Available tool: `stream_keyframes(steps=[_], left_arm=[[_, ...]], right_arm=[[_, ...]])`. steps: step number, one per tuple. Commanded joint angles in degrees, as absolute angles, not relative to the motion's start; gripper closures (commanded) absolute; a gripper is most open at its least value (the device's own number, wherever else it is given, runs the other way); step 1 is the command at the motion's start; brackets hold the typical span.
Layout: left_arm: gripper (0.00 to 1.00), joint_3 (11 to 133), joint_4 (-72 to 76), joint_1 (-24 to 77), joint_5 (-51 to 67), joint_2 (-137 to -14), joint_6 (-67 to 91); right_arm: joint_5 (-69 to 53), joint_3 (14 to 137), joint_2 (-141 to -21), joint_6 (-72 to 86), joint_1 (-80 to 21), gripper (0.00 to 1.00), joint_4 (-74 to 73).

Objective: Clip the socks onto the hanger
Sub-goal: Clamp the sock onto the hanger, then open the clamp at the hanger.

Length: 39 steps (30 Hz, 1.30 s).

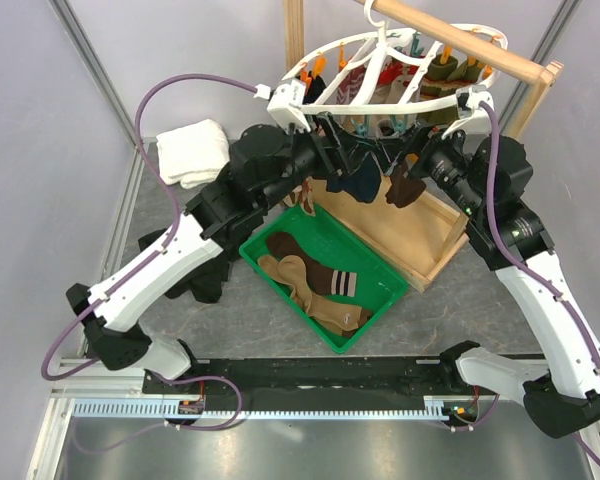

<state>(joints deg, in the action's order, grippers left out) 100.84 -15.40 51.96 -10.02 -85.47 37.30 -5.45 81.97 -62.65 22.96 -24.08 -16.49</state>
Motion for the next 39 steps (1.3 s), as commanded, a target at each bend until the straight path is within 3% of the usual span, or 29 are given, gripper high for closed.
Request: stream_keyframes(steps=[1, 5, 12, 21, 30, 39], left_arm=[[0.26, 92.1, -2.0, 51.9, -13.2, -79.8, 29.0], [0.19, 82.0, 7.5, 51.9, -13.4, -73.6, 20.9], [0.18, 72.2, 13.2, 51.9, -14.2, -69.3, 10.3], [0.13, 73.2, 13.6, 51.9, -17.9, -77.2, 7.9], [0.12, 75.2, 15.0, 50.9, -33.6, -85.7, 6.0], [0.12, 75.1, 15.1, 42.8, -34.8, -88.2, 8.4]], right_arm=[[-12.6, 86.3, -62.1, 22.9, -25.0, 0.06, -16.2], [-8.4, 89.6, -62.0, 18.0, -25.0, 0.07, -22.1], [-0.4, 96.3, -62.6, 8.4, -25.1, 0.08, -31.1], [16.0, 99.1, -62.1, 0.5, -25.0, 0.09, -34.4], [19.2, 99.1, -62.2, -3.0, -25.0, 0.1, -34.1], [19.6, 98.4, -61.3, -3.3, -25.0, 0.1, -33.7]])
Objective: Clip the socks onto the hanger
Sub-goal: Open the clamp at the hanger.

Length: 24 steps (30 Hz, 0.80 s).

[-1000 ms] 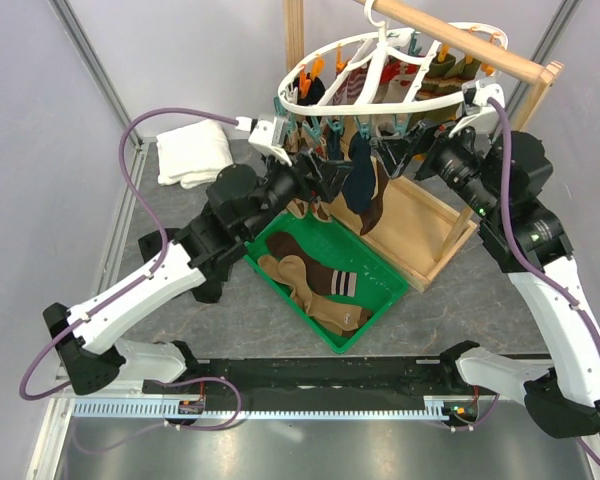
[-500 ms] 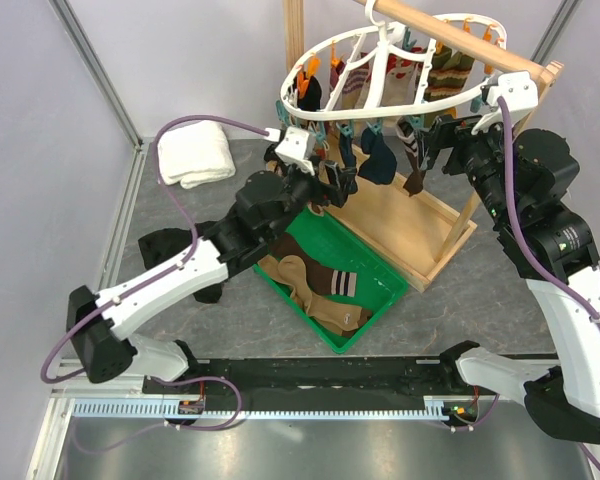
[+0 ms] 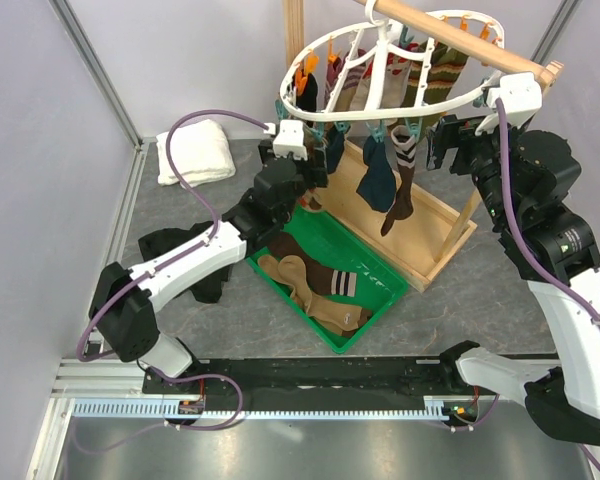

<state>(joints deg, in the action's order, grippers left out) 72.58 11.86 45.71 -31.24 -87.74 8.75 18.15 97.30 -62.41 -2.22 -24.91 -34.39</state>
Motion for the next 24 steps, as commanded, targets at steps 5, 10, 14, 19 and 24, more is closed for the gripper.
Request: stream_keyframes(steps=[5, 10, 14, 19, 24], left_arm=[[0.12, 74.9, 14.6, 39.9, -34.2, -88.2, 8.8], [0.12, 74.8, 14.2, 38.1, -33.1, -87.9, 8.5], [0.12, 74.7, 13.4, 37.1, -32.0, -87.5, 9.1], [0.12, 74.5, 12.7, 36.4, -31.5, -87.1, 9.1], [0.12, 74.4, 12.2, 35.1, -30.9, -86.8, 9.3]], right_arm=[[19.4, 98.1, -60.8, -3.3, -25.0, 0.11, -33.7], [17.8, 98.5, -61.3, -3.5, -25.0, 0.13, -34.6], [15.7, 98.6, -61.8, -2.8, -25.0, 0.16, -34.9], [14.7, 99.1, -63.3, -1.9, -25.0, 0.19, -34.7], [16.7, 99.1, -64.9, -1.3, -25.0, 0.22, -34.6]])
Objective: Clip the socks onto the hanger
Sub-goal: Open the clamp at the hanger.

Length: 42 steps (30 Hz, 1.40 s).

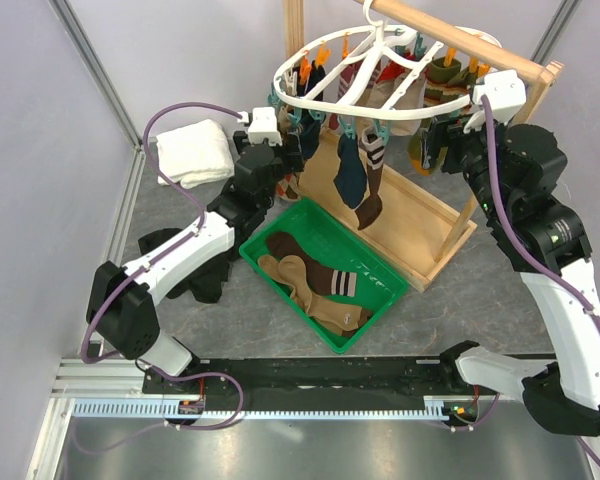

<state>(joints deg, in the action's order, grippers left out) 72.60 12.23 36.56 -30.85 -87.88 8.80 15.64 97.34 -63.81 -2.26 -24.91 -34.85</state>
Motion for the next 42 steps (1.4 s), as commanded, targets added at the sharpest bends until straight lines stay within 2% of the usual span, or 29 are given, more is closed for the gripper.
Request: stream_keyframes(steps=[1, 23, 33, 42], left_arm=[[0.12, 74.4, 12.1, 34.9, -30.5, -86.8, 9.4], [0.13, 74.4, 10.3, 31.4, -26.2, -87.5, 11.6], [0.13, 74.3, 9.8, 31.3, -24.7, -87.0, 11.6], [0.13, 74.1, 9.1, 31.3, -23.2, -86.7, 12.2]], right_arm=[[17.2, 99.0, -65.1, -1.0, -25.0, 0.22, -34.6], [16.2, 100.0, -69.3, 3.6, -19.5, 0.26, -31.7], [7.7, 101.0, -69.3, 1.6, -17.8, 0.29, -30.0], [6.4, 102.5, -69.9, 2.4, -17.4, 0.43, -30.0]])
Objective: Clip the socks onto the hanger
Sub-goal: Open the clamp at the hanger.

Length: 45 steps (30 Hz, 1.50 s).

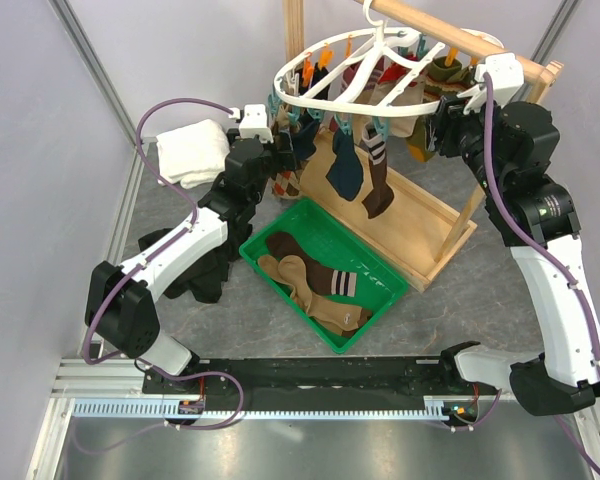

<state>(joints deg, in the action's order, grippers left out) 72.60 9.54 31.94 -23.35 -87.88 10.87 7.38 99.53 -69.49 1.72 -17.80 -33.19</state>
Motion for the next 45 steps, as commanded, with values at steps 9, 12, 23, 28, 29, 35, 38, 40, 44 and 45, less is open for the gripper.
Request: stream_keyframes(steps=[9, 12, 23, 28, 29, 35, 38, 40, 44, 45], left_arm=[[0.13, 73.7, 8.7, 31.3, -21.2, -86.2, 12.4], [0.13, 73.0, 9.1, 31.3, -20.0, -85.2, 12.5], [0.11, 67.6, 9.9, 31.4, -11.5, -77.2, 12.5], [0.1, 63.7, 8.2, 31.4, -6.0, -71.7, 11.8], [0.1, 63.2, 7.1, 31.4, -5.4, -69.8, 11.4], [0.1, 59.0, 0.8, 31.6, -1.0, -63.7, 9.4], [0.09, 56.3, -3.6, 31.9, 1.1, -60.4, 9.1], [0.09, 54.1, -6.1, 32.2, 2.5, -57.7, 9.1], [0.09, 50.3, -8.5, 36.1, 3.0, -53.5, 9.3], [0.09, 49.8, -8.9, 37.5, 2.8, -53.1, 9.1]], right_arm=[[6.0, 103.3, -69.3, 3.5, -17.3, 0.66, -32.2], [5.3, 103.4, -69.3, 4.0, -17.4, 0.73, -33.5], [-8.2, 100.5, -69.9, 13.3, -17.6, 0.98, -35.2], [-9.9, 95.5, -69.3, 17.3, -19.2, 1.0, -31.3], [-9.8, 95.3, -69.3, 17.7, -19.8, 1.0, -31.0], [-4.3, 94.0, -70.1, 17.8, -27.1, 1.0, -29.7], [-1.4, 93.2, -70.1, 17.7, -29.0, 1.0, -28.7], [-0.5, 92.2, -70.1, 18.3, -30.0, 1.0, -27.1], [1.0, 91.8, -71.1, 18.4, -31.9, 1.0, -25.0], [1.5, 91.9, -71.2, 18.2, -32.6, 1.0, -24.8]])
